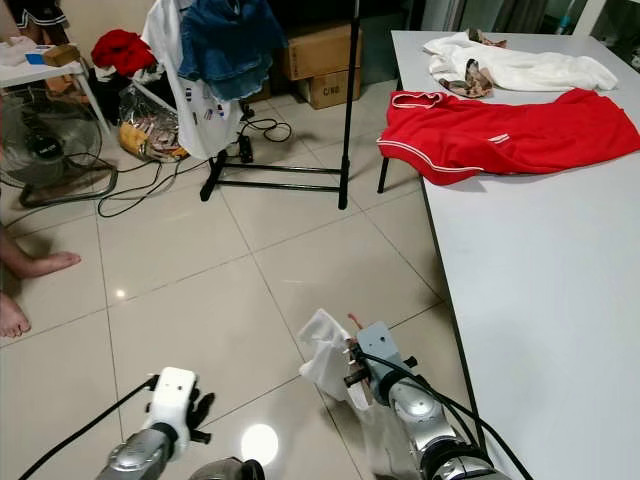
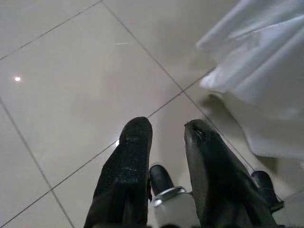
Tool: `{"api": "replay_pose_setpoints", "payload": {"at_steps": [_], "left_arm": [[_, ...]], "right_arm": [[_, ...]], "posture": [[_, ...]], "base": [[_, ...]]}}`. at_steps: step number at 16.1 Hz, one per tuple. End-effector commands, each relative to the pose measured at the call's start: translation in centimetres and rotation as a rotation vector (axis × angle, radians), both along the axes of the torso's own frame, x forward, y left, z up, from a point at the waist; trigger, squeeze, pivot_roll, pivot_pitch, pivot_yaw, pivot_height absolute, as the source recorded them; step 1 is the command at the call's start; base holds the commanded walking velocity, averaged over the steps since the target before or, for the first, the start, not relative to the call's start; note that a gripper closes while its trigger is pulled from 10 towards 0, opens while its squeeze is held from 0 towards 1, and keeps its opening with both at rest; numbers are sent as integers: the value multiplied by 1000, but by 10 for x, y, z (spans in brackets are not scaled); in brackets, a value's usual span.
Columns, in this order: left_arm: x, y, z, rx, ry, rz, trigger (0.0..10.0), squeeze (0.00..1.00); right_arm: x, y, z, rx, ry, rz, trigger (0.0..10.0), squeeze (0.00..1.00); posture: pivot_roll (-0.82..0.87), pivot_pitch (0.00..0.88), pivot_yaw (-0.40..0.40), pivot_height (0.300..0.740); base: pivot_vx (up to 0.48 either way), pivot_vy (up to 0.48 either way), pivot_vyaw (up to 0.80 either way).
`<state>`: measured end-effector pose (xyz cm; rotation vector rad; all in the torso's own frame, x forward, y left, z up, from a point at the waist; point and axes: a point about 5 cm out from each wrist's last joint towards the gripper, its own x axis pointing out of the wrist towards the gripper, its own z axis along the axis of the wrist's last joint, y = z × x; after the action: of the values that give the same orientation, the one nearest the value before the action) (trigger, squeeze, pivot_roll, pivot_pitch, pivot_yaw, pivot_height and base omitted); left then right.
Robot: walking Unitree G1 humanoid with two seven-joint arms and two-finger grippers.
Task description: Hang hanger
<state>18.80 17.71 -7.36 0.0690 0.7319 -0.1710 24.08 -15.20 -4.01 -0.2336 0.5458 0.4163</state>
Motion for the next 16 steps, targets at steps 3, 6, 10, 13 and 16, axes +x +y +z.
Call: {"api": "replay_pose_setpoints", "payload": {"at_steps": [3,6,10,13,16], "left_arm": [[-10,2,-4,4,9,42,10000,0],[-16,-11,-9,-12,29,66,10000,0],[-12,-19,-7,-22,15,51,10000,0],[-15,-14,-8,-7,24,46,10000,0],[-19,-8,-10,9,40,36,10000,0]], "right_arm": [[-1,-10,1,6,-12,-28,10000,0],[-6,-22,-1,-16,-6,-31,10000,0],[-6,-26,0,-22,-3,-34,10000,0],[-6,-24,-1,-12,0,-43,10000,0],[-8,-21,-3,12,6,-52,10000,0]], "posture": [[-32,38,18,736],[-44,46,-14,736],[-39,42,-22,736],[-37,29,-5,736],[-48,12,21,736]], "base": [[0,0,0],[0,0,0],[0,0,0],[0,0,0],[0,0,0]]}}
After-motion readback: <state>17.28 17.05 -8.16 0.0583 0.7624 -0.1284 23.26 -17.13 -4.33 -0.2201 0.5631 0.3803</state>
